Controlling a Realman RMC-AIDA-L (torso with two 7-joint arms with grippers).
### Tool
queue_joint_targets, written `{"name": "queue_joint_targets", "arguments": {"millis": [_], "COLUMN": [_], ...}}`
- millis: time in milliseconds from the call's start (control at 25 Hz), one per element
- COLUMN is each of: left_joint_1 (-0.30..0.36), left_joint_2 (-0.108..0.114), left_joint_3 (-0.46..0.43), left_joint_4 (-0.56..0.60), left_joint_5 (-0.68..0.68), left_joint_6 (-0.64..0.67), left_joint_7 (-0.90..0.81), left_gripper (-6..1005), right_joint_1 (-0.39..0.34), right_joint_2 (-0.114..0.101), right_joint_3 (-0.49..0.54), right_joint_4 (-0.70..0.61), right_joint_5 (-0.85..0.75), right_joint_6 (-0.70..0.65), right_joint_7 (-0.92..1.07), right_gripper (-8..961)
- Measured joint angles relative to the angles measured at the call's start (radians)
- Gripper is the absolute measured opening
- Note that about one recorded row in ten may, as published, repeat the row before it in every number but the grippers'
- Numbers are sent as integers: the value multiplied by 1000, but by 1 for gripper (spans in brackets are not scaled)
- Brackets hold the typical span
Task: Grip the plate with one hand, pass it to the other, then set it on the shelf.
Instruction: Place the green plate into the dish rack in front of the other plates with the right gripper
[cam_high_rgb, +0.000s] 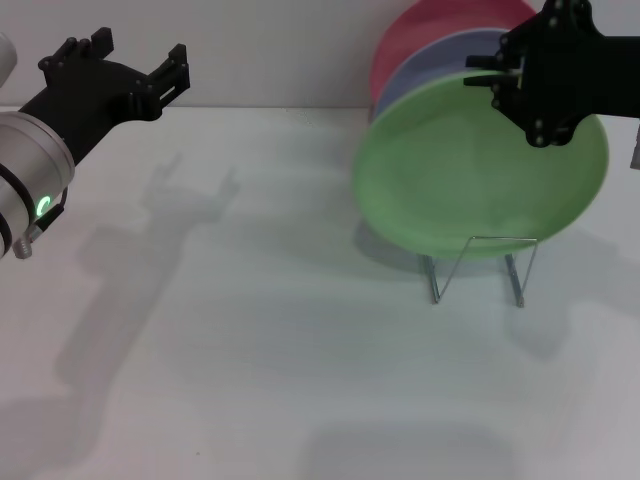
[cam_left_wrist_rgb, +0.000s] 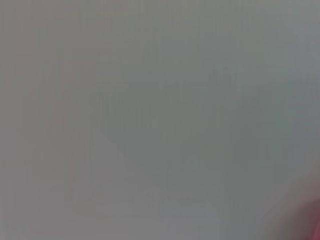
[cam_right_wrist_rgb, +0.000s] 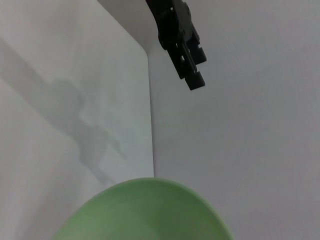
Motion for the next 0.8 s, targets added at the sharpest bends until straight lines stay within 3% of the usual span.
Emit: {"name": "queue_joint_targets", "arguments": {"millis": [600,800], "left_joint_1": [-65,-86], "left_joint_2": [0,-1], "left_joint_3": [3,4], "left_joint_4": [63,80], "left_joint_5": [0,0], "left_joint_6": [0,1], "left_joint_7": [-3,-4], "left_gripper": [802,802], "right_joint_1": [-32,-49], "right_joint_2": [5,6], "right_joint_3": [7,8], "right_joint_4": [-7,7], "right_joint_5": [-72,-85], "right_joint_6": [-7,1], "right_joint_7": [-4,-4], "right_gripper": [73,267]}}
